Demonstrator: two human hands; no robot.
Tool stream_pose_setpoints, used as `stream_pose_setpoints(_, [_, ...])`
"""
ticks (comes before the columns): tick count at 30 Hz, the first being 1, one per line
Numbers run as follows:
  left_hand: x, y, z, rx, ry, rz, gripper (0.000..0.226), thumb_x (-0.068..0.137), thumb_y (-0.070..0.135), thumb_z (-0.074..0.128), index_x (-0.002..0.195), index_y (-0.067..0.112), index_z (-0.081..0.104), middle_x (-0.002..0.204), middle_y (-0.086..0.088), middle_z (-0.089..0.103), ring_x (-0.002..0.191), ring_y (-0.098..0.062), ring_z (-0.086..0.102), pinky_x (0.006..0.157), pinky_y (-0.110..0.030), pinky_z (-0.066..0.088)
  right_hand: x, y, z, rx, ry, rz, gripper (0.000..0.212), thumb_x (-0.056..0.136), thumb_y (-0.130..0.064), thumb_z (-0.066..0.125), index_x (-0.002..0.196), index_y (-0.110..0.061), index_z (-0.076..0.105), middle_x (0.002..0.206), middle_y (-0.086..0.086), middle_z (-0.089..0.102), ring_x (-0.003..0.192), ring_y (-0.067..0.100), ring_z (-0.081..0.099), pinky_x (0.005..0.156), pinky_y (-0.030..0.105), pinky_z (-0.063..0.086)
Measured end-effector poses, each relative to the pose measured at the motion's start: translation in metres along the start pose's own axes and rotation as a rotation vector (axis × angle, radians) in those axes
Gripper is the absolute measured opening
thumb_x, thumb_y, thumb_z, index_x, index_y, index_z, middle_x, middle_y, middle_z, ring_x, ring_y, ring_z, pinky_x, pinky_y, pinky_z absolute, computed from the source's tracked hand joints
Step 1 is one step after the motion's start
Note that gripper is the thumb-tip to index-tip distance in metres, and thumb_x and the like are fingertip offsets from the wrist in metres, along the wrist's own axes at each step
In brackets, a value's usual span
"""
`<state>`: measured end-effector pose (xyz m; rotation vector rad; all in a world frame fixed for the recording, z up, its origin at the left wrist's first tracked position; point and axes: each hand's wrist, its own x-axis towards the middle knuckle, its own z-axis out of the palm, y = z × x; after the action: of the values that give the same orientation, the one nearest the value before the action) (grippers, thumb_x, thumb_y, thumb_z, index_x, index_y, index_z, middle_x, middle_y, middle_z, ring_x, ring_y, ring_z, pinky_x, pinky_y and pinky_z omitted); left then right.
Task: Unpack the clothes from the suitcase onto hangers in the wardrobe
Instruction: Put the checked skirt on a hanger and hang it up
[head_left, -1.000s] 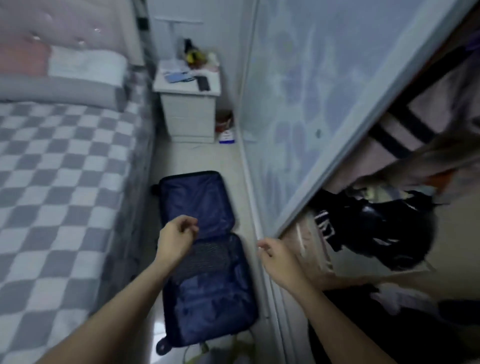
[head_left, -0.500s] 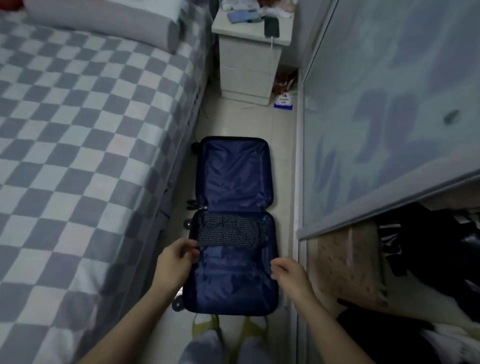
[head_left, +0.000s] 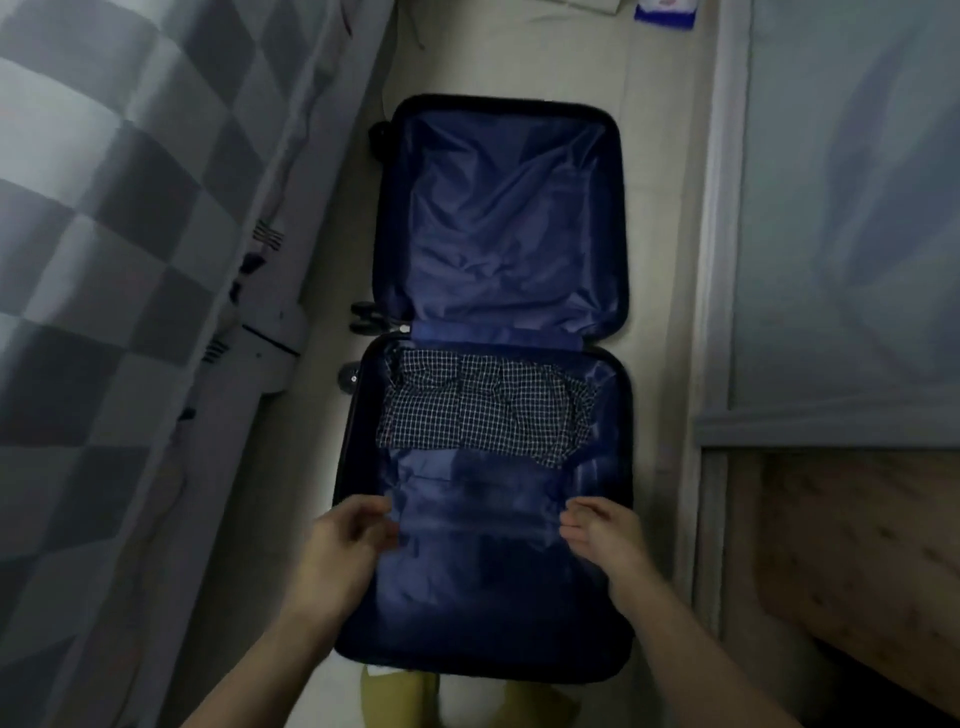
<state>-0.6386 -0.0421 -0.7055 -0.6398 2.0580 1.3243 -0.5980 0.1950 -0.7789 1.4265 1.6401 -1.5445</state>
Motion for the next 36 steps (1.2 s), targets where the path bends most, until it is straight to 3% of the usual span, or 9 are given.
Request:
stream_pose_setpoints(6, [0.074, -0.059, 0.026, -0.053, 0.003, -0.054, 0.025, 0.084, -0.009, 0.056, 0.079, 0.015, 0.062, 0.075, -0.007, 0.069, 0.068, -0.012, 0.062, 0.054, -0.007, 0.046, 0.115, 0.014, 0.045, 0.016, 0.018, -0.076, 0.044, 0.092, -0.010, 0.054, 0.134, -0.008, 0.042, 0.088, 0.000, 0.057, 0.089, 0.022, 0.059, 0.086, 0.036, 0.050])
stream_pose_setpoints(10, [0.093, -0.086, 0.029, -0.088, 0.005, -0.110, 0.024, 0.082, -0.010, 0.056, 0.075, 0.012, 0.062, 0.065, -0.002, 0.068, 0.062, -0.013, 0.063, 0.056, -0.013, 0.048, 0.171, 0.021, 0.057, 0.040, 0.012, -0.072, 0.088, 0.086, -0.020, 0.064, 0.148, -0.029, 0.003, 0.138, 0.008, 0.044, 0.117, 0.027, 0.052, 0.101, 0.048, 0.043])
stream_pose_setpoints(12, [0.097, -0.095, 0.030, -0.080, 0.010, -0.125, 0.023, 0.082, -0.011, 0.055, 0.076, 0.010, 0.062, 0.058, -0.001, 0.067, 0.054, -0.007, 0.063, 0.054, -0.014, 0.048, 0.184, 0.019, 0.063, 0.130, -0.020, -0.019, 0.106, 0.079, -0.024, 0.073, 0.147, -0.032, -0.007, 0.146, 0.004, 0.033, 0.123, 0.026, 0.047, 0.104, 0.048, 0.041])
stream_pose_setpoints(14, [0.101, -0.098, 0.032, -0.080, 0.013, -0.128, 0.026, 0.083, -0.014, 0.052, 0.076, 0.009, 0.061, 0.055, -0.001, 0.066, 0.049, -0.004, 0.062, 0.051, -0.012, 0.046, 0.186, 0.009, 0.068, 0.264, -0.029, 0.025, 0.096, 0.077, -0.023, 0.075, 0.148, -0.021, 0.010, 0.135, 0.003, 0.043, 0.109, 0.022, 0.053, 0.098, 0.041, 0.046])
stream_pose_setpoints(16, [0.099, -0.097, 0.037, -0.096, 0.018, -0.143, 0.027, 0.084, -0.015, 0.050, 0.076, 0.008, 0.061, 0.057, -0.003, 0.066, 0.048, -0.005, 0.061, 0.047, -0.009, 0.044, 0.173, -0.004, 0.071, 0.349, -0.072, 0.035, 0.069, 0.080, -0.016, 0.071, 0.139, -0.008, 0.036, 0.122, 0.007, 0.056, 0.095, 0.022, 0.060, 0.086, 0.035, 0.051])
stream_pose_setpoints(20, [0.081, -0.066, 0.045, -0.141, -0.026, -0.141, 0.021, 0.085, -0.009, 0.053, 0.080, 0.010, 0.062, 0.058, 0.000, 0.067, 0.060, -0.018, 0.062, 0.048, -0.012, 0.045, 0.107, -0.031, 0.068, 0.501, -0.204, -0.034, 0.038, 0.085, -0.003, 0.060, 0.122, 0.001, 0.053, 0.113, 0.017, 0.065, 0.097, 0.029, 0.064, 0.079, 0.038, 0.056])
stream_pose_setpoints(27, [0.002, 0.053, 0.019, -0.209, -0.102, -0.073, 0.019, 0.093, 0.007, 0.049, 0.080, 0.010, 0.062, 0.060, 0.000, 0.068, 0.062, -0.020, 0.060, 0.060, -0.027, 0.043, -0.067, -0.106, 0.019, 0.381, -0.262, -0.257, 0.019, 0.084, 0.005, 0.054, 0.096, -0.004, 0.067, 0.100, 0.019, 0.069, 0.095, 0.038, 0.063, 0.091, 0.052, 0.048])
stream_pose_setpoints(31, [-0.061, 0.134, -0.010, -0.307, -0.156, -0.086, 0.021, 0.095, 0.022, 0.048, 0.090, 0.005, 0.060, 0.071, -0.008, 0.064, 0.066, -0.022, 0.060, 0.055, -0.025, 0.047, -0.173, -0.150, -0.021, 0.325, -0.241, -0.366, 0.018, 0.085, 0.005, 0.054, 0.092, -0.004, 0.067, 0.090, 0.016, 0.071, 0.086, 0.036, 0.066, 0.080, 0.049, 0.051])
stream_pose_setpoints(36, [-0.156, 0.237, -0.047, -0.355, -0.261, -0.091, 0.038, 0.096, 0.045, 0.039, 0.101, 0.012, 0.057, 0.081, -0.011, 0.068, 0.079, -0.027, 0.065, 0.071, -0.034, 0.048, -0.320, -0.207, -0.073, 0.367, -0.233, -0.509, 0.014, 0.081, 0.006, 0.057, 0.076, -0.001, 0.068, 0.081, 0.018, 0.070, 0.074, 0.031, 0.067, 0.070, 0.044, 0.054])
